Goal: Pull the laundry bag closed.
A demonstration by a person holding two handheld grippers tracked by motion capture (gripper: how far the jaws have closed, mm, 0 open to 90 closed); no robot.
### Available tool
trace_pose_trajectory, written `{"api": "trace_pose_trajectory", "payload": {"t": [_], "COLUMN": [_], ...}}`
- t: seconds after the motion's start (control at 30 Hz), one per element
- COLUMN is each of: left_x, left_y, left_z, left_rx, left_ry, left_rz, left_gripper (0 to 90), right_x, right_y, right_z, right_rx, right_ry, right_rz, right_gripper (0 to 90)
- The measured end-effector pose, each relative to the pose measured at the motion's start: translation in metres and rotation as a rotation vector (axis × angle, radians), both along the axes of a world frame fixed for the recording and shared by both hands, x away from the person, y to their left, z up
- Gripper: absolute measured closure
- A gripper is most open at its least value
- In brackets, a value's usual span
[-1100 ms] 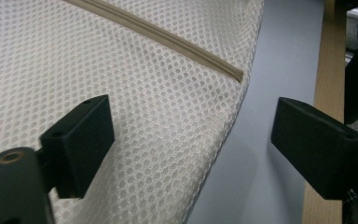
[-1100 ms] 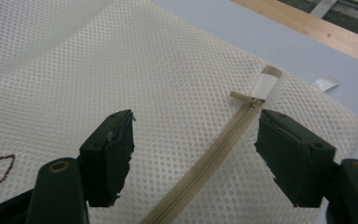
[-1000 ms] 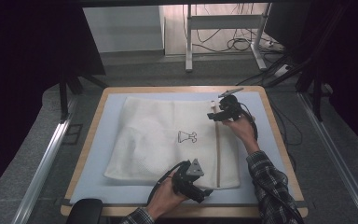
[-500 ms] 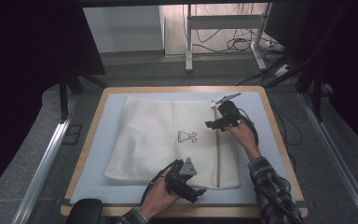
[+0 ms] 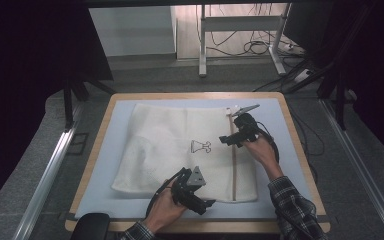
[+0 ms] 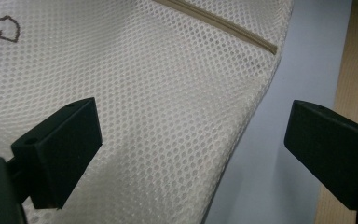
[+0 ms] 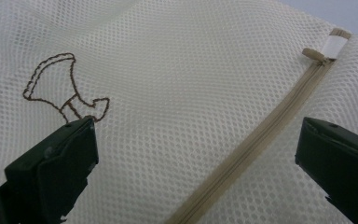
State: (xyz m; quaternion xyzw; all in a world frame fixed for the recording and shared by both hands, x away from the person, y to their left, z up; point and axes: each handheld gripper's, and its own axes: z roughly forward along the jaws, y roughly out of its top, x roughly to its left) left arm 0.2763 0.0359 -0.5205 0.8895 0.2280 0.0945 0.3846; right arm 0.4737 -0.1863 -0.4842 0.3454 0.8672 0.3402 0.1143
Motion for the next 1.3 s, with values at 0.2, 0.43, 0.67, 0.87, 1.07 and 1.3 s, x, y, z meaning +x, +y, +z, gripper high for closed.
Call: {"api": "trace_pose_trajectory", "payload": {"t": [0.2, 0.43, 0.67, 0.87, 1.07, 1.3], "left_x": [0.001, 0.002, 0.005, 0.008, 0.010, 0.013], "left_y": [0.006, 0.014, 0.023, 0.029, 0.038, 0.046], "left_z": [0.003, 0.007, 0.009, 0.011, 0.013, 0.015], "left_rx": [-0.004, -0.016, -0.002, -0.007, -0.015, -0.016], "left_ry": [-0.006, -0.011, -0.011, -0.011, -0.013, -0.007], "left_rz": [0.014, 0.031, 0.040, 0.060, 0.084, 0.103], "left_gripper": [3.5, 3.6, 3.7, 3.7, 3.6, 3.4], "right_x": [-0.011, -0.028, -0.042, -0.056, -0.070, -0.085], "right_y": [-0.002, -0.003, -0.009, -0.010, -0.008, -0.009], "right_z": [0.005, 0.013, 0.016, 0.019, 0.019, 0.020], "right_rx": [-0.003, -0.005, 0.026, 0.038, 0.016, 0.022], "right_ry": [-0.003, -0.025, -0.037, -0.067, -0.096, -0.117], "right_rz": [0.011, 0.040, 0.036, 0.036, 0.048, 0.053], "right_gripper": [0.0, 0.0, 0.0, 0.0, 0.0, 0.0]}}
